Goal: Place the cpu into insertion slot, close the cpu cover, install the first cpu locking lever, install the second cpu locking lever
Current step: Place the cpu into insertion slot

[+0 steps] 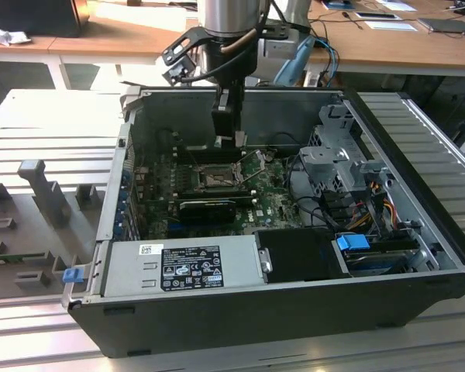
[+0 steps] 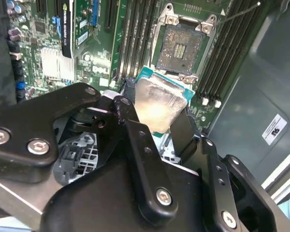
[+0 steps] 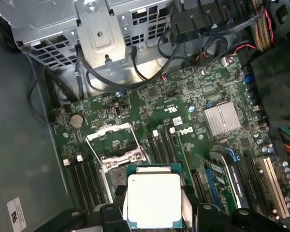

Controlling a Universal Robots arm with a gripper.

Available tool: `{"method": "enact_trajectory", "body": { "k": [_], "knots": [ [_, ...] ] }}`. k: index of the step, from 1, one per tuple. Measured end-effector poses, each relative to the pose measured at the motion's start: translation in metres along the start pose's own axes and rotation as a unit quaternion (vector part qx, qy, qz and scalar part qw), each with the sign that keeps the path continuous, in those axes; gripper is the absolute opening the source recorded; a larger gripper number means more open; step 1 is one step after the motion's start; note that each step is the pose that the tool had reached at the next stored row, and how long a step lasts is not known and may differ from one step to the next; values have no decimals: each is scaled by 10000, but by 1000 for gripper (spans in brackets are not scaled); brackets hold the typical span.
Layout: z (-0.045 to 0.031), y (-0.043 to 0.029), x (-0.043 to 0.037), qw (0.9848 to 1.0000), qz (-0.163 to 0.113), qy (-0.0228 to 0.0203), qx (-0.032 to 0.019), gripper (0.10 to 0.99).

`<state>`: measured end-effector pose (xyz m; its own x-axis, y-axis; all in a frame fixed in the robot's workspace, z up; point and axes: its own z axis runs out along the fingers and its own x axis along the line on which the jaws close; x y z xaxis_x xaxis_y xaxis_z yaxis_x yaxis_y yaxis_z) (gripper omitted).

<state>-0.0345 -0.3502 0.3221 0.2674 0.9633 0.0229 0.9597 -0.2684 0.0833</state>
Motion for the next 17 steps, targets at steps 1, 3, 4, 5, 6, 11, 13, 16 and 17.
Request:
{"method": "enact_trajectory", "body": {
  "k": [1,3,4,5,6,11,13,16,17],
  "knots": [
    [14,-1,0,10000,-95,8,2,529],
    [67,-5,-1,9990,-446,38,10,529],
    [83,-7,-2,9985,-554,47,13,529],
    [96,-8,-2,9979,-640,54,15,529],
    [120,-6,4,9977,-679,53,47,529],
    [254,-32,45,9949,-1005,74,72,529],
    [313,-77,43,9948,-1008,73,73,529],
    [450,-117,92,9920,-1254,93,76,529],
    [478,-124,107,9920,-1254,94,76,529]
  ]
}}
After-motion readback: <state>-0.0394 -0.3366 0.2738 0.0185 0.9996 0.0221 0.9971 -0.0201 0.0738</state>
